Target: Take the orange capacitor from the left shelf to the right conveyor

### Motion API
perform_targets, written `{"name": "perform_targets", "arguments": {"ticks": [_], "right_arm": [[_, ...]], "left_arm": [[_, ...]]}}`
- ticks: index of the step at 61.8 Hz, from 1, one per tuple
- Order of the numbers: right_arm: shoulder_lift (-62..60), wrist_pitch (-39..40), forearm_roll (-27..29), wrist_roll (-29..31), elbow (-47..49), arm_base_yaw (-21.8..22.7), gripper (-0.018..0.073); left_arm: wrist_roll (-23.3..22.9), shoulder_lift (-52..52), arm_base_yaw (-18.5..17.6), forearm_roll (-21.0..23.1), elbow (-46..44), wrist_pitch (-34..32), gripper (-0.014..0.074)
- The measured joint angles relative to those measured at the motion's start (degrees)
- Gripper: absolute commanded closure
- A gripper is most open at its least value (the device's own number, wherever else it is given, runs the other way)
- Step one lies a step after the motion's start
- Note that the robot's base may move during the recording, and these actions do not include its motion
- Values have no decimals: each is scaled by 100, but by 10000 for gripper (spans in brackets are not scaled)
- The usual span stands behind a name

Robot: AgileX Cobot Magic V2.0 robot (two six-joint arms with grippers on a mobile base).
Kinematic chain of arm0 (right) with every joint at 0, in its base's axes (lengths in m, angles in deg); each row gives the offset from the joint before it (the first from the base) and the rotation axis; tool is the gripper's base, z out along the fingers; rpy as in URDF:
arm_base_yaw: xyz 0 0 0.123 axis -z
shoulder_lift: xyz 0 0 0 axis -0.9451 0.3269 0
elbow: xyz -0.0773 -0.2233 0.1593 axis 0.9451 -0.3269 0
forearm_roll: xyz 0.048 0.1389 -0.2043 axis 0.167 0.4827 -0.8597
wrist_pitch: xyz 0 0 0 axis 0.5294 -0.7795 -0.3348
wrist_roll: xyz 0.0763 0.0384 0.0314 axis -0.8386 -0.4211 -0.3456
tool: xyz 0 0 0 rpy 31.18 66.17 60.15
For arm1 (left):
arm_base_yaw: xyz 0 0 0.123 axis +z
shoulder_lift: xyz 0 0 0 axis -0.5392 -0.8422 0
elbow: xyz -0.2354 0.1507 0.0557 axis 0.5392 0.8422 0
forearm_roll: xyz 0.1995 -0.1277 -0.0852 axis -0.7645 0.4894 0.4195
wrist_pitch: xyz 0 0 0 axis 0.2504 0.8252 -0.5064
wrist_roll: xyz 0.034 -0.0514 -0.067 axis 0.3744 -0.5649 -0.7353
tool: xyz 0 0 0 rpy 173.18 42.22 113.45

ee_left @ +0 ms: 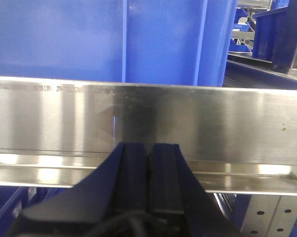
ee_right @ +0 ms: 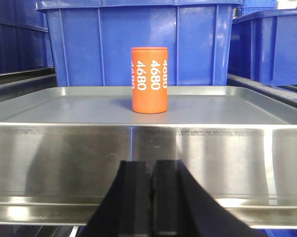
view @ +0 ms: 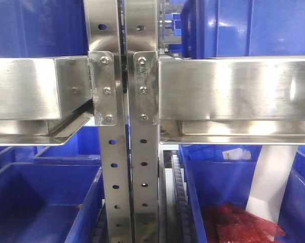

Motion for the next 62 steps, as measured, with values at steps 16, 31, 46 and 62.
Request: {"name": "perform_targets", "arguments": {"ticks": [16,31,46,62], "right_arm": [[0,0,0,0,0,0,503],[0,0,0,0,0,0,503],[0,24,0,0,0,0,503],[0,79,0,0,0,0,503]], "left_arm": [[0,0,0,0,0,0,723],[0,0,0,0,0,0,723],[0,0,0,0,0,0,723],[0,0,0,0,0,0,723]]}}
